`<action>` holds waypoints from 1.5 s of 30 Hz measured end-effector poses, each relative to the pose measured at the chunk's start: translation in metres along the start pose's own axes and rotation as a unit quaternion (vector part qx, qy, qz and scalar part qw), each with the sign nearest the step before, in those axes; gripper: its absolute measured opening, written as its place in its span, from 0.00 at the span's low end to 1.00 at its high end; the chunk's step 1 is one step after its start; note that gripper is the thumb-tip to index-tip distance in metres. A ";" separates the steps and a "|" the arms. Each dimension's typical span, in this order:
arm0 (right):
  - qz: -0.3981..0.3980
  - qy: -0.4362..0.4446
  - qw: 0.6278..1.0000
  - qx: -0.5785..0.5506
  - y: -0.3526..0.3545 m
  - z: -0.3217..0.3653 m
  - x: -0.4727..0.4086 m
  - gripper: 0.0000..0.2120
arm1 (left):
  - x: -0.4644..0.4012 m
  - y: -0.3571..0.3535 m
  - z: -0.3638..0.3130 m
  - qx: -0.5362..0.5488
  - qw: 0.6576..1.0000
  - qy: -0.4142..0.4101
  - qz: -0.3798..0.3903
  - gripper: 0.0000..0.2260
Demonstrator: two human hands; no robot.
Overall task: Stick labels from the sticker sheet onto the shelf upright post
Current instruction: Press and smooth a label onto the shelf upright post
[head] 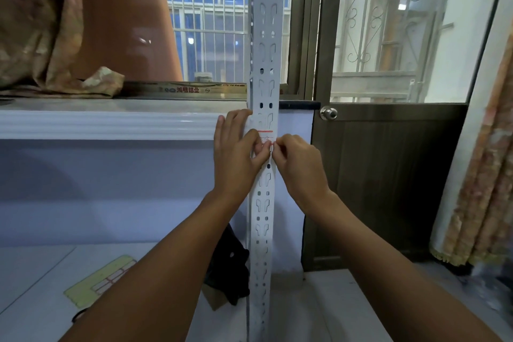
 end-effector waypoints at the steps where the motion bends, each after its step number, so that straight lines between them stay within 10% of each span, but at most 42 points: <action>1: 0.011 0.010 1.000 0.025 0.000 0.002 -0.001 0.11 | 0.000 0.000 0.000 -0.001 1.000 -0.001 -0.002 0.13; 16: 0.158 0.141 0.937 0.279 0.001 0.031 -0.009 0.07 | 0.000 -0.003 0.001 -0.004 1.000 0.015 -0.005 0.14; 25: 0.079 0.011 0.991 0.108 0.006 0.023 -0.010 0.10 | 0.000 0.000 -0.001 -0.016 1.000 0.001 -0.020 0.13; 45: 0.071 -0.206 0.973 -0.074 -0.011 -0.037 0.040 0.16 | -0.001 0.004 -0.001 -0.005 1.000 0.001 0.019 0.13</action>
Point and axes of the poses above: each hand's wrist, its own x-axis away from the middle knuckle, its own y-axis out of the back of the hand, z = x × y, the point moved 7 cm from there along -x, towards the middle knuckle, and after that the axes turned 7 degrees about x, right-handed, at the moved point
